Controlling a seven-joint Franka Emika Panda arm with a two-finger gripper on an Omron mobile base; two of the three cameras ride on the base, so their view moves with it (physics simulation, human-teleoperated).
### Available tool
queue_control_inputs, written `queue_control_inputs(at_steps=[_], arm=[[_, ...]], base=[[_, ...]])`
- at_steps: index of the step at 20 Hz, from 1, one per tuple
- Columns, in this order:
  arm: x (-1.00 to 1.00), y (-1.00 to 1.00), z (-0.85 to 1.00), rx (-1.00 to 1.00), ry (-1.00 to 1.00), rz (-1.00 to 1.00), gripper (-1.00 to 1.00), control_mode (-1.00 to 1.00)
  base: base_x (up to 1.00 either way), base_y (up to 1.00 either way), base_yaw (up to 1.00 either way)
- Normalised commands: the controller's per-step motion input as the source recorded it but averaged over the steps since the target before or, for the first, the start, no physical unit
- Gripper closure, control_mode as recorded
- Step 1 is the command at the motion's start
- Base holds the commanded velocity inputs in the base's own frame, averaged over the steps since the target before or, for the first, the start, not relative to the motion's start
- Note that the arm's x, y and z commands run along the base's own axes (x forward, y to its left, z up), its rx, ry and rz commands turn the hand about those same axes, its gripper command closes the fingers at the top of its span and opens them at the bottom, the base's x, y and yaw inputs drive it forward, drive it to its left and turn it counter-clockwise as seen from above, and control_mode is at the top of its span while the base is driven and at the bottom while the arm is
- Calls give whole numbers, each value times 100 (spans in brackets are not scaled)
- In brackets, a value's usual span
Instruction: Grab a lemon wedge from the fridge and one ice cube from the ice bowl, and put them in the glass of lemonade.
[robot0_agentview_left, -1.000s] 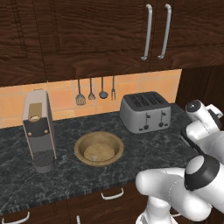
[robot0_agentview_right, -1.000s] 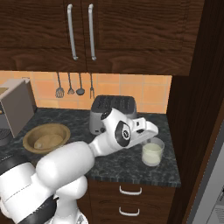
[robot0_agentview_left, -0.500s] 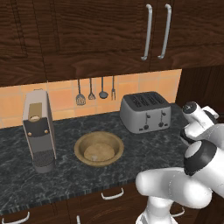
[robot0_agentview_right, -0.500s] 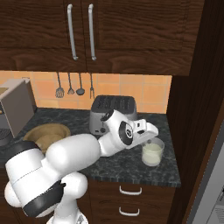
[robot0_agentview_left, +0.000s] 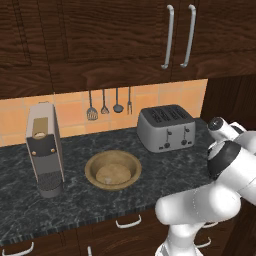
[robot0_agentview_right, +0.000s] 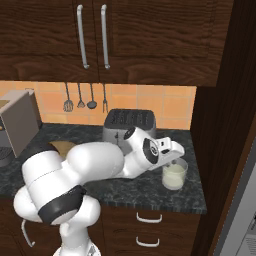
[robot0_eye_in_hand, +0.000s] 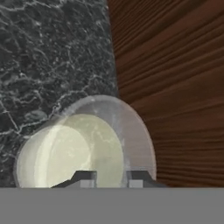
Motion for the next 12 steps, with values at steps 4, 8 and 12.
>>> queue_control_inputs(at_steps=[4,8,12], arm=[[29,-13,-15,0,0,0,100,-100],[34,-15,-25,0,0,0,100,-100],[12,-11,-29,0,0,0,100,-100]], base=[[0,0,0],[0,0,0],[0,0,0]])
